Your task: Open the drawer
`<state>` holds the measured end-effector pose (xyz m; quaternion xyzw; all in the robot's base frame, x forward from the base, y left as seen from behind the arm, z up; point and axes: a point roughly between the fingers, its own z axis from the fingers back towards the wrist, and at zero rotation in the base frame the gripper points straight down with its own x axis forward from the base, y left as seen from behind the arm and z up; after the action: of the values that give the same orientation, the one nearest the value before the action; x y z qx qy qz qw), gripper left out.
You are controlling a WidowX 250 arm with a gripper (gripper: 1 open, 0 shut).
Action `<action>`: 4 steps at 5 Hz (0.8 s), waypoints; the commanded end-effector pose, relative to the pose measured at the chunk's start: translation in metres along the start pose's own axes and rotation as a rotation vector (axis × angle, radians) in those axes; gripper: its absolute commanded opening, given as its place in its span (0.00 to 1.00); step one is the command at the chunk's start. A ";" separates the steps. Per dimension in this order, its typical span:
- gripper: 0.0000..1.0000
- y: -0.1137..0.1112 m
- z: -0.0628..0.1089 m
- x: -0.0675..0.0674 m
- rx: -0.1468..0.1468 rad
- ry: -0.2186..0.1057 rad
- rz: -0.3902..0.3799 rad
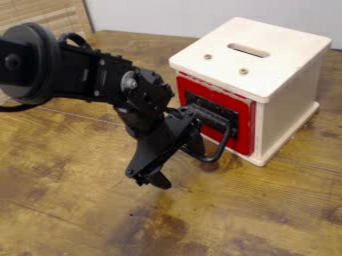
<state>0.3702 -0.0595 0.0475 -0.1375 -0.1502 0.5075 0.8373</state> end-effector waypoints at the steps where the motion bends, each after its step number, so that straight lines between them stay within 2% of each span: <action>1: 1.00 -0.003 0.005 -0.001 -0.010 -0.001 -0.022; 4: 1.00 0.001 0.001 0.003 -0.010 -0.009 0.001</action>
<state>0.3701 -0.0593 0.0442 -0.1397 -0.1504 0.5094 0.8357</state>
